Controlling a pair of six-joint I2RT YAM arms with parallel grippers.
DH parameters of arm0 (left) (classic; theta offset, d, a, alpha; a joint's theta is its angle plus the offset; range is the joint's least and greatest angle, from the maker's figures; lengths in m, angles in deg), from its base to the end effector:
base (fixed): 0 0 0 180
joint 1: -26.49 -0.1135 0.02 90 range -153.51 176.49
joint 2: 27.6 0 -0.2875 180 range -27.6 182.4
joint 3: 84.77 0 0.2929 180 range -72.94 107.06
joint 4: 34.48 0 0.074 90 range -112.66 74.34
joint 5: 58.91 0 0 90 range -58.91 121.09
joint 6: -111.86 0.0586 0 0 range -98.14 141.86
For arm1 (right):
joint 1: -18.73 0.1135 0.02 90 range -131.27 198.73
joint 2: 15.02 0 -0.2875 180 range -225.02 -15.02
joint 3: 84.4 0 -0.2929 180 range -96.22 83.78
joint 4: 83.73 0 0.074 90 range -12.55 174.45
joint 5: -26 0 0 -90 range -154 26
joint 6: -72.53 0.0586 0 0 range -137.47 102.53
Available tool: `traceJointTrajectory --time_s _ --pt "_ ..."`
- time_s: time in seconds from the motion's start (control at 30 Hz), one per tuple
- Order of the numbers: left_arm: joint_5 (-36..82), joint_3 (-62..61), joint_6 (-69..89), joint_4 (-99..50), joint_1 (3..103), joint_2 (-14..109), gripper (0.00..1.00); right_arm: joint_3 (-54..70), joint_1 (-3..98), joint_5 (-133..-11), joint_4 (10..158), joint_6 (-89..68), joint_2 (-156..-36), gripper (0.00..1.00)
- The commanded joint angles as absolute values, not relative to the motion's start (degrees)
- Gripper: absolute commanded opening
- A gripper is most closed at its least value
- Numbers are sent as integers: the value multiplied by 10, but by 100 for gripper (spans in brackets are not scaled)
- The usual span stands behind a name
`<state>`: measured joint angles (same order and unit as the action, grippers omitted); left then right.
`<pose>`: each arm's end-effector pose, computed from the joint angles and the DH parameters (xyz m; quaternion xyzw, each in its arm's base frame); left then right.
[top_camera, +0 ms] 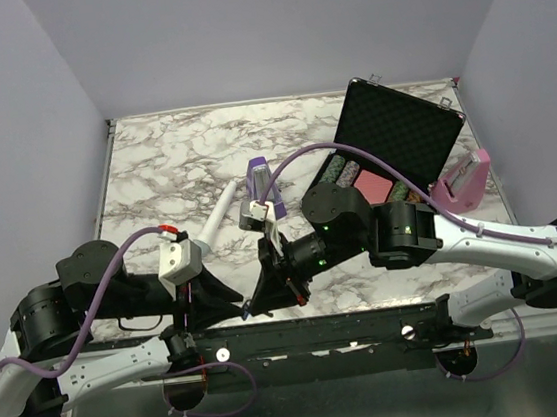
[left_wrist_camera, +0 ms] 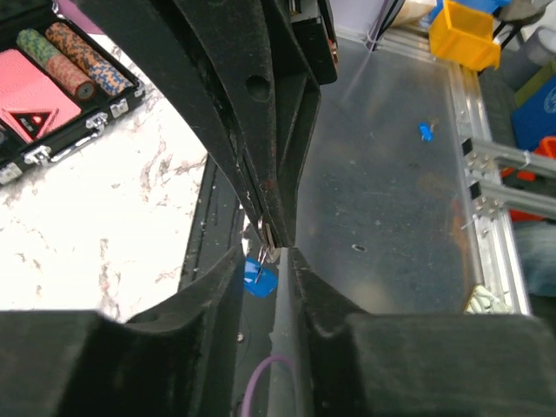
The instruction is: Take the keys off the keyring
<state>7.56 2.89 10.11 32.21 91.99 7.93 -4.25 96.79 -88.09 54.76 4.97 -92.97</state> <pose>0.0158 -0.0911 0.4797 0.4613 0.6344 -0.4999 0.3673 0.0494 0.3492 0.4611 -0.4792 0.6508 0.5424 0.2293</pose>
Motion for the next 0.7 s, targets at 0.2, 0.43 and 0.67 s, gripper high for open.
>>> traceJointTrajectory --time_s 0.2,0.43,0.67 --pt "63 20 96 325 921 82 0 -55 976 -875 545 43 -924 1" --pt "86 -13 67 264 921 40 0 -36 976 -843 576 51 -895 1" --pt "96 -65 30 163 921 -12 0 14 975 -810 641 77 -861 1"
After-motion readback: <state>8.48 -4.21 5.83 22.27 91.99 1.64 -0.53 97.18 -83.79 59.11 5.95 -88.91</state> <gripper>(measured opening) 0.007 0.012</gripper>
